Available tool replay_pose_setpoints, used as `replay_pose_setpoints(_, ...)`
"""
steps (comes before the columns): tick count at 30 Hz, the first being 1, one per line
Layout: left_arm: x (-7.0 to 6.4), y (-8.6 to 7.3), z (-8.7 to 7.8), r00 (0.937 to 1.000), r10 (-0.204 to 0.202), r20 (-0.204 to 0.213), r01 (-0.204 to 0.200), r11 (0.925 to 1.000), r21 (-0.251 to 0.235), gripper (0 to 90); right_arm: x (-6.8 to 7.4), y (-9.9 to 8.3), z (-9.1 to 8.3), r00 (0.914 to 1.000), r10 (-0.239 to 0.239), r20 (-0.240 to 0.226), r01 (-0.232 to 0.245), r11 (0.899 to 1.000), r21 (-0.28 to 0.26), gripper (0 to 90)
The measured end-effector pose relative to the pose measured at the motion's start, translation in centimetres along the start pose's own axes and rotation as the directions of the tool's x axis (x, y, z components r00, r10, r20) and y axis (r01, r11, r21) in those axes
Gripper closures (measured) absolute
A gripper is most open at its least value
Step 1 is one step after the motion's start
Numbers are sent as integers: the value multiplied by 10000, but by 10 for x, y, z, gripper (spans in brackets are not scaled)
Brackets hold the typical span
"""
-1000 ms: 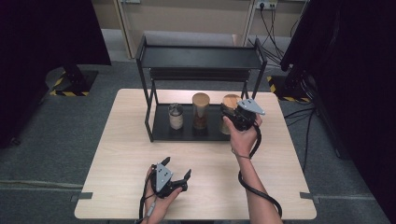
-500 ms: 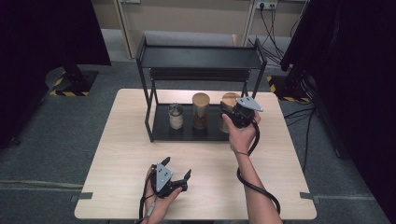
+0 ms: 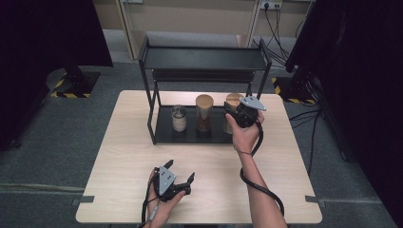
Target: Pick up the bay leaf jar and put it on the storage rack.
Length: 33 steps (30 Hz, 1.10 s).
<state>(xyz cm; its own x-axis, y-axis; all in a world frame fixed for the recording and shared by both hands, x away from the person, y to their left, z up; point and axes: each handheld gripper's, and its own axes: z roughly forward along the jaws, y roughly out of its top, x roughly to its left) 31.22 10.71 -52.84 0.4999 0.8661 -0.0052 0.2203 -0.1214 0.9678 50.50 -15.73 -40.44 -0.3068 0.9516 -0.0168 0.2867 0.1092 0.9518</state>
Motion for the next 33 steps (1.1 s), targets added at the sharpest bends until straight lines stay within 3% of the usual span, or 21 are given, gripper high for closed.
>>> replay_pose_setpoints(33, 0, 0, 0, 10000, 14, 20, -14, 10000, -6, 88, -1, -2, 20, 9998, -100, 172, 93, 9992, 377, 254)
